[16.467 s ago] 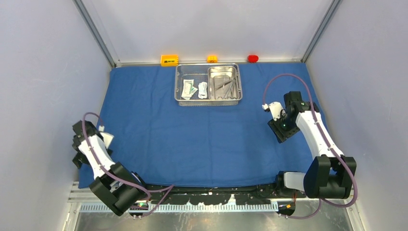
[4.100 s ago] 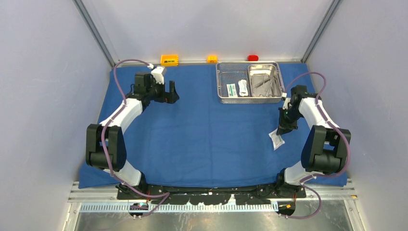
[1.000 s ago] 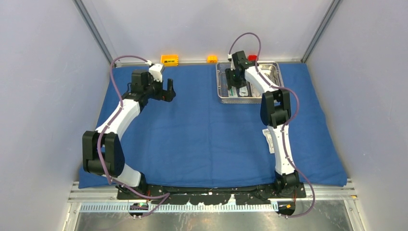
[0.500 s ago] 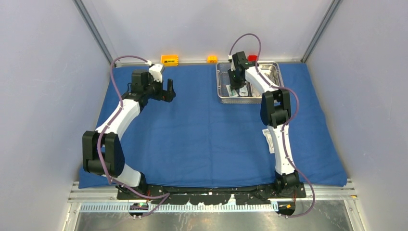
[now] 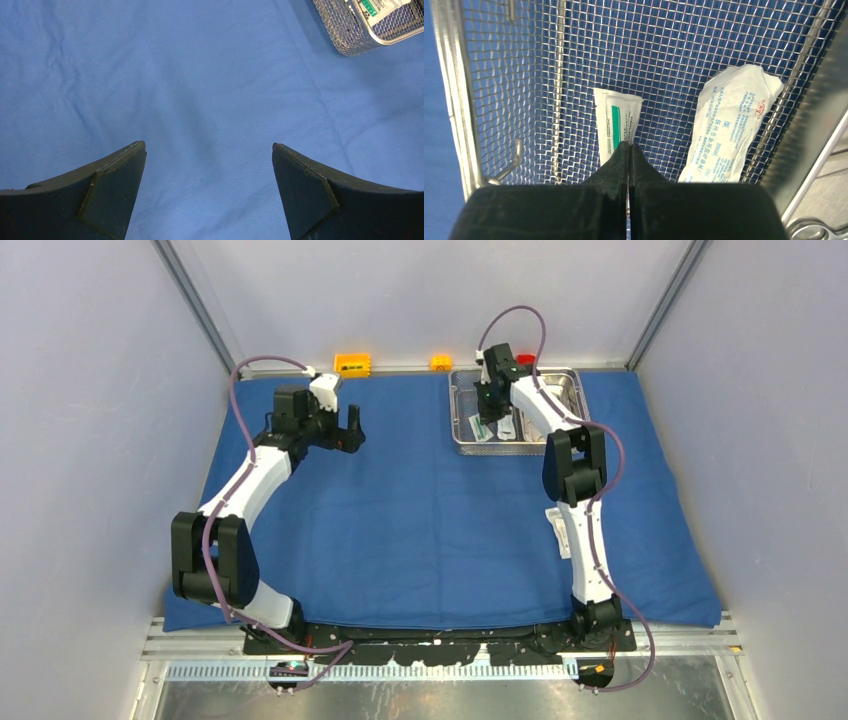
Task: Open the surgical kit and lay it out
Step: Pick up the medical item from the container, then place the medical item in the surgical kit, then pick up the medical item from the container.
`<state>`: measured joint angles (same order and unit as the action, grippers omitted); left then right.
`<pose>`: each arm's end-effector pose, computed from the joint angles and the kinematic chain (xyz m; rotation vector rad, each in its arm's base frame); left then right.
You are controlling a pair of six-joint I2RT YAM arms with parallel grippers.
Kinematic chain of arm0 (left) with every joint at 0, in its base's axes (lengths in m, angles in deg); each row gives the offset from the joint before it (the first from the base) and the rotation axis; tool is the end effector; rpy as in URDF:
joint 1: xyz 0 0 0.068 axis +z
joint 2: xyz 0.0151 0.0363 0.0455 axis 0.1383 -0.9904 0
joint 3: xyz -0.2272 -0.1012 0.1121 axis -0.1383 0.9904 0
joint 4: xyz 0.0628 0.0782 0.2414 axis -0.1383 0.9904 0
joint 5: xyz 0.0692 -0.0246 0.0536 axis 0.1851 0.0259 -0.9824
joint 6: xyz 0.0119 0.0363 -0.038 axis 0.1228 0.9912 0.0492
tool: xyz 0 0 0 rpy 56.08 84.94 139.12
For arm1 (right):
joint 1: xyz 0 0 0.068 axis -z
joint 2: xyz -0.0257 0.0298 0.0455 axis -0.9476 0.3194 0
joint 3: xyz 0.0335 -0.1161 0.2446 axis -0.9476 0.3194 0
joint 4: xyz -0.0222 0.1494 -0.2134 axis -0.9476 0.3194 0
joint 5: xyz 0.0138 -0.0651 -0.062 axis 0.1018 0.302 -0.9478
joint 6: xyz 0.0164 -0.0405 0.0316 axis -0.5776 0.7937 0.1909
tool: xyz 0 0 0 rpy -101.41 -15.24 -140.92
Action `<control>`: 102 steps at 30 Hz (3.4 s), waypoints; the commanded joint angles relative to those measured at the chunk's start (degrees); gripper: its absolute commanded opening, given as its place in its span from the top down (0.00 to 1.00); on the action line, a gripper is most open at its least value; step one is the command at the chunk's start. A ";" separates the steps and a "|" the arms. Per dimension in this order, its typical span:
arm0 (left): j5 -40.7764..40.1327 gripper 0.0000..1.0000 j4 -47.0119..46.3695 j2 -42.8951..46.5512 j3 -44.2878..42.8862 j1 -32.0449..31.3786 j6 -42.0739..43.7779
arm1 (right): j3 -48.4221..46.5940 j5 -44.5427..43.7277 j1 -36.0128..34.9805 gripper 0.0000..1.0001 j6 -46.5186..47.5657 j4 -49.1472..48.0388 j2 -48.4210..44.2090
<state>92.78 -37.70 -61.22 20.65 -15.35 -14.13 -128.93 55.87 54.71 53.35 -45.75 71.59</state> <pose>0.3382 -0.0552 0.2795 0.3298 2.1238 -0.4091 0.5078 0.1537 0.1898 -0.2577 2.5883 0.2044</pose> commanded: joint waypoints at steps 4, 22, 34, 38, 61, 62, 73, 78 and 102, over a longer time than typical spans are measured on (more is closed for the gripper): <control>0.68 0.00 -0.21 2.34 -0.50 -0.25 0.90 | -2.68 1.04 0.43 1.00 -2.93 -0.70 -10.53; -1.08 0.00 0.01 -0.50 -5.01 -0.25 1.11 | 46.88 10.40 7.87 0.99 -11.38 -2.85 -51.49; -1.15 0.00 2.85 -3.09 -7.79 -0.31 -2.07 | 72.27 16.68 12.89 1.00 -14.67 -3.73 -67.63; -1.14 0.00 3.47 -3.11 -7.72 -0.25 -2.55 | 76.95 17.56 13.46 1.00 -15.49 -5.10 -67.36; 0.98 0.00 3.65 -1.08 -5.51 -0.25 -5.04 | 72.45 8.34 15.44 0.99 -14.26 0.20 -54.17; 1.01 0.00 3.58 -1.04 -5.50 -0.25 -5.04 | 72.27 8.21 15.39 0.99 -14.19 0.42 -53.57; 1.24 0.00 3.58 -0.90 -5.60 -0.34 -5.29 | 72.35 7.55 15.42 0.81 -14.52 0.51 -54.09; 1.29 0.00 3.72 -0.86 -5.73 -0.42 -5.39 | 71.83 7.07 15.41 0.77 -14.39 1.31 -54.76; 1.50 0.00 2.90 2.45 -4.94 -0.51 -4.67 | 40.11 4.51 11.96 0.45 -8.96 -6.75 -45.88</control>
<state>92.95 -33.55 -61.59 15.57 -15.50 -18.88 -80.37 62.23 68.89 42.38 -48.39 19.62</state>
